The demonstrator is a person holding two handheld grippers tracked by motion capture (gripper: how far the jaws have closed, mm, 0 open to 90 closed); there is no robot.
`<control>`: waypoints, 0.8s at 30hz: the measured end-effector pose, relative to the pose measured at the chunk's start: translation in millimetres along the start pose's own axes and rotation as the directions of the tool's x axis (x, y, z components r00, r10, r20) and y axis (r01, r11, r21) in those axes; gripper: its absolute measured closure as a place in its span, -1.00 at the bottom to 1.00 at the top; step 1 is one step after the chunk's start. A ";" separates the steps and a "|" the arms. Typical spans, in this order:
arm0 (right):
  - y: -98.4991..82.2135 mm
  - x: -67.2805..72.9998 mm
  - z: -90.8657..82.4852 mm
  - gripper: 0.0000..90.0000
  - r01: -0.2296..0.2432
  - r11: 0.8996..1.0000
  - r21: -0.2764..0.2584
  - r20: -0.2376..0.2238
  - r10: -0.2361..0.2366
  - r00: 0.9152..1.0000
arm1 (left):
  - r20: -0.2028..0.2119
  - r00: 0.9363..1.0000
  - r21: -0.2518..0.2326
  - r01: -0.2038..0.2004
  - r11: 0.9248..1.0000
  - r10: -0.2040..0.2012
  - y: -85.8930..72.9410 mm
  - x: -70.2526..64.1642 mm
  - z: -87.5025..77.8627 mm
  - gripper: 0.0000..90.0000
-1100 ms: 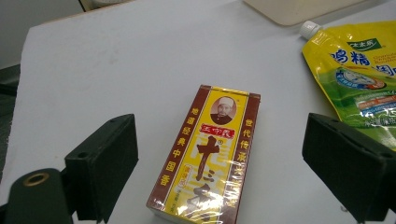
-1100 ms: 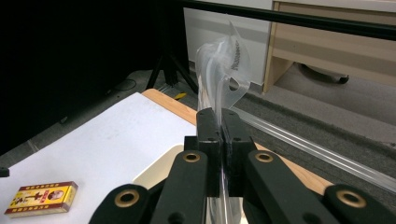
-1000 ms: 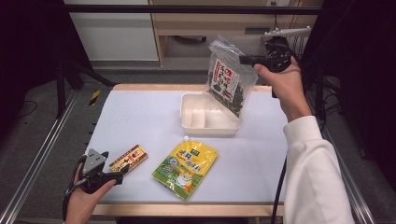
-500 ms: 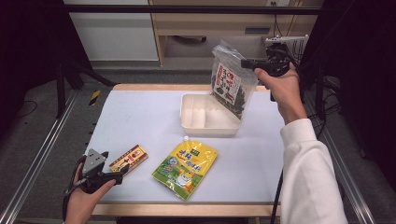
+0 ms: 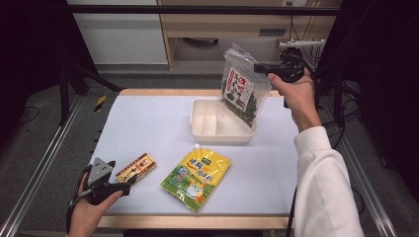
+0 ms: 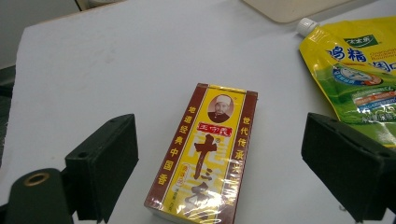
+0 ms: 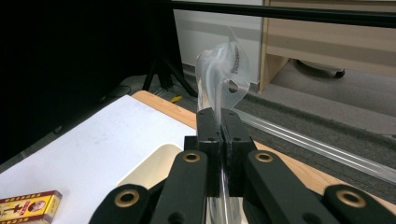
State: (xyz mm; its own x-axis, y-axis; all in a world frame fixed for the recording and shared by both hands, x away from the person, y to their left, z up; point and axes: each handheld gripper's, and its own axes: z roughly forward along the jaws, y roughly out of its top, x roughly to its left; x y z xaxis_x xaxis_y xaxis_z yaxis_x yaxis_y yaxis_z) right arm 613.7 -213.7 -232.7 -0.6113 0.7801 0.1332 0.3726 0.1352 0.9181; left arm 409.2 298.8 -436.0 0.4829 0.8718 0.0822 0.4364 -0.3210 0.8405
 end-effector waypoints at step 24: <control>-30.3 -11.4 5.7 0.97 -0.014 1.000 -0.023 -0.007 0.014 1.000 | -0.008 1.000 -0.002 0.003 1.000 -0.003 0.0 0.9 -0.4 -0.76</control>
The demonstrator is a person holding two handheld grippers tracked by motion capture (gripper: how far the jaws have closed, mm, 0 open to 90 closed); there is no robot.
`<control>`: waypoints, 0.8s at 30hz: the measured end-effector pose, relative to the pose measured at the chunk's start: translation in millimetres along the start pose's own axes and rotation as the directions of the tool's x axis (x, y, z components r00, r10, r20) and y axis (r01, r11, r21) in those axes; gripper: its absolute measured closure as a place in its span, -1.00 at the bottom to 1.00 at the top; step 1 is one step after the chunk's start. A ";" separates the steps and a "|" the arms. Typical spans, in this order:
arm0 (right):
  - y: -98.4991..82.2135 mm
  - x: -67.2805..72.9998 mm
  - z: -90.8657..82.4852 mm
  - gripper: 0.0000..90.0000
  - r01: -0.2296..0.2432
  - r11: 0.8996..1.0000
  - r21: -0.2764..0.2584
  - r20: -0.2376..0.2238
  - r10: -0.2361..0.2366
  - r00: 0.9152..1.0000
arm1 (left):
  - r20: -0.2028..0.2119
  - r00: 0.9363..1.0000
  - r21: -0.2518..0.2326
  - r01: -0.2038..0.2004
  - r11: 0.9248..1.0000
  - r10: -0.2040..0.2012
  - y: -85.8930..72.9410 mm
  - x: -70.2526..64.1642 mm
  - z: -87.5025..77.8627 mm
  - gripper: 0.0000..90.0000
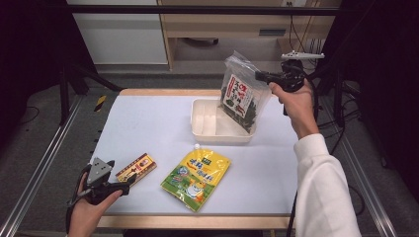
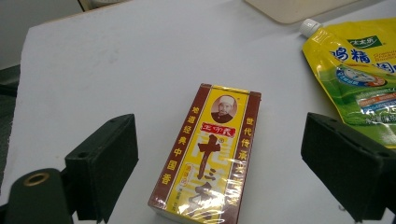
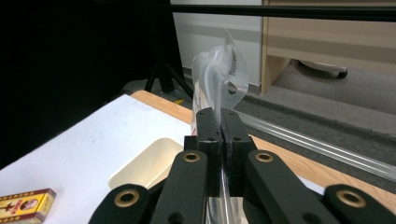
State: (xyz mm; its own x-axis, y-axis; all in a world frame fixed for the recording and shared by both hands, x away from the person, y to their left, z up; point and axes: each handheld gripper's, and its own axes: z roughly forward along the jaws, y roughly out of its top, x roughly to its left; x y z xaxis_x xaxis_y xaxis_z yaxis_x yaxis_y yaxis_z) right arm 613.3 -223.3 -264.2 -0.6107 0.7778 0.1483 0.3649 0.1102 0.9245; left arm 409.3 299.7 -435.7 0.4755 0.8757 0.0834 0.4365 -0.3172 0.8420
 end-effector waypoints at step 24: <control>-31.6 4.0 -1.8 0.37 0.009 1.000 0.027 0.017 -0.010 1.000 | 0.003 1.000 0.002 -0.017 1.000 0.016 0.3 -2.2 1.3 -0.77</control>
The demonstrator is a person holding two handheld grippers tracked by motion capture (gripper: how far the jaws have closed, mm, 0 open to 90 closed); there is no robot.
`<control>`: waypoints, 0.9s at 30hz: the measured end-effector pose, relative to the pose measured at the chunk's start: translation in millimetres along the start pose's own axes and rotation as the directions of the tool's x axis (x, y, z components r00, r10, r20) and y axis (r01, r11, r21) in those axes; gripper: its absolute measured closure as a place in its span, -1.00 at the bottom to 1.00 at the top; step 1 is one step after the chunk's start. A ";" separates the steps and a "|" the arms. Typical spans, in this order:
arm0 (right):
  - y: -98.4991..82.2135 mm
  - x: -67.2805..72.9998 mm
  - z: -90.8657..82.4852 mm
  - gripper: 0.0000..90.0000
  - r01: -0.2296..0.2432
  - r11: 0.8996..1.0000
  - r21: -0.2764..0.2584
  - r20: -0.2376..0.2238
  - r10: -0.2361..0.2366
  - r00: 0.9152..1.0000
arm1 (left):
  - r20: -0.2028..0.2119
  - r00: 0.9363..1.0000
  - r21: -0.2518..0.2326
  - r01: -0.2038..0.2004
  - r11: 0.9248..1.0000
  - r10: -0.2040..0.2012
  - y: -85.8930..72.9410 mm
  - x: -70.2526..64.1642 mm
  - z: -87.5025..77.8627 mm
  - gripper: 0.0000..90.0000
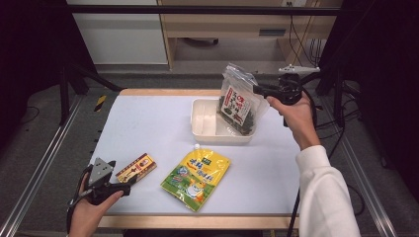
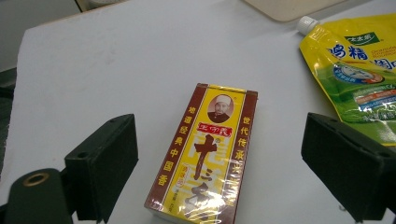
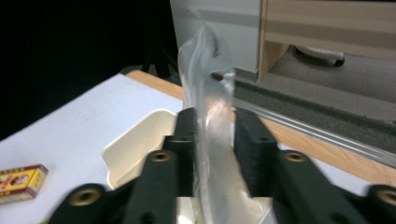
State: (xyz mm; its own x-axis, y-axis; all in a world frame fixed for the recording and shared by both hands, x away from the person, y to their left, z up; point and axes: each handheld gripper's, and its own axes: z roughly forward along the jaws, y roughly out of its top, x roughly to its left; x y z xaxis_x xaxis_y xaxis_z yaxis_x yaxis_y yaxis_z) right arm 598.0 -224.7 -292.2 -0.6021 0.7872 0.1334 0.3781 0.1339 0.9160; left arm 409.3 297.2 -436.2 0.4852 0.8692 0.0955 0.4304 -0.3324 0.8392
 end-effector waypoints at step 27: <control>-85.6 69.9 -75.5 -0.52 0.029 0.999 -0.027 0.115 -0.026 0.993 | -0.009 0.999 0.001 -0.049 0.999 0.049 2.5 -9.9 4.3 -0.78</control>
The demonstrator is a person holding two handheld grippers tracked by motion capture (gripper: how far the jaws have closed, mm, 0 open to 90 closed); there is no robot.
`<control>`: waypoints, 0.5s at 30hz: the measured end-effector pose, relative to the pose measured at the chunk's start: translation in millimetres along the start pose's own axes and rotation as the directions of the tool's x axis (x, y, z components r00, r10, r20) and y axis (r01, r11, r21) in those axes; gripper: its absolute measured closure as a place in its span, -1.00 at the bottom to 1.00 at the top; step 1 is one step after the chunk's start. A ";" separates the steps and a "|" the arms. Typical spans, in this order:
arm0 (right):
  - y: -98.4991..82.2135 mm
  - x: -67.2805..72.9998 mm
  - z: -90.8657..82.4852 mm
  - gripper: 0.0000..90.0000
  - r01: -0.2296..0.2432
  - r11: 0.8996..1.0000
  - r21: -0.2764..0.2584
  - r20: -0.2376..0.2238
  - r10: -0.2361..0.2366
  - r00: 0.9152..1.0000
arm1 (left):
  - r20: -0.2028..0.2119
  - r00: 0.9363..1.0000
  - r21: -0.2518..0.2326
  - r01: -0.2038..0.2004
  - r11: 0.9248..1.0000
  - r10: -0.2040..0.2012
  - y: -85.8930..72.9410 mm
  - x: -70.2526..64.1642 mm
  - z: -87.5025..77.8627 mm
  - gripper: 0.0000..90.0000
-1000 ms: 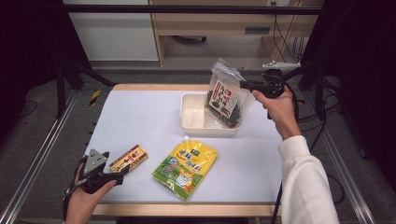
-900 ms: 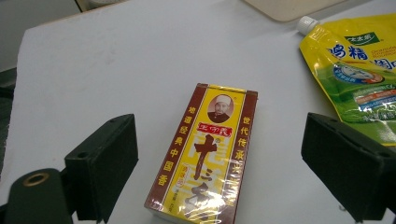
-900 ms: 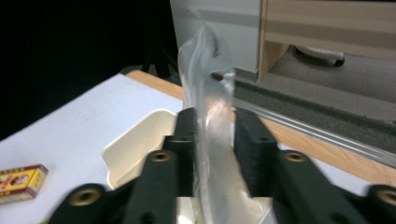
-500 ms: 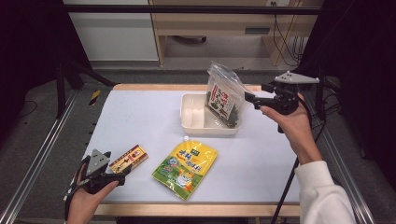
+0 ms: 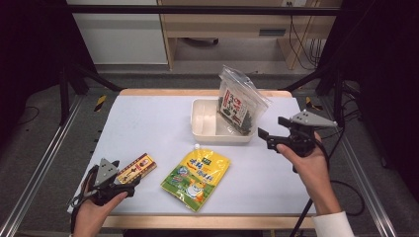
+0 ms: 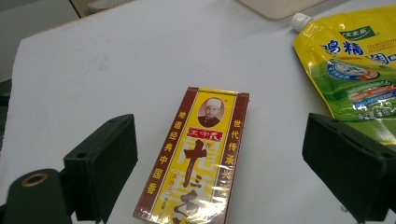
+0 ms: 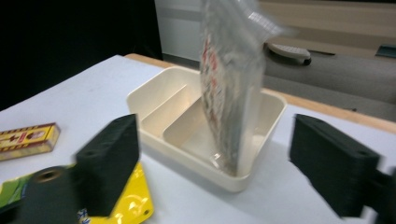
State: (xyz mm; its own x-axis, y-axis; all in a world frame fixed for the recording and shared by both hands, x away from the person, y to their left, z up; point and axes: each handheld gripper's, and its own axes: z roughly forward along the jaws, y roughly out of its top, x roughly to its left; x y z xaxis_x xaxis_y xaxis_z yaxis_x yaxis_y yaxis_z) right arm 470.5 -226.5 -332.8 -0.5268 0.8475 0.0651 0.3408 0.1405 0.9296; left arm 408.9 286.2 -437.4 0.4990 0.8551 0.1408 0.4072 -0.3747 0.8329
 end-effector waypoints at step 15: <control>-44.9 56.4 45.8 -0.16 0.045 0.987 0.155 -0.039 -0.039 0.998 | 0.009 0.999 -0.016 -0.031 0.999 0.031 5.2 -14.7 2.4 -0.77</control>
State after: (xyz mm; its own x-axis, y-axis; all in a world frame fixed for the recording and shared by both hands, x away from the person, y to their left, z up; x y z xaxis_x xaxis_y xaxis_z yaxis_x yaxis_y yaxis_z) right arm 461.1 -161.6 -387.4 -0.5701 0.8204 0.0429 0.4331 0.2557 0.8643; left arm 405.5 270.8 -436.4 0.5178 0.8401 0.1617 0.3793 -0.3949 0.8368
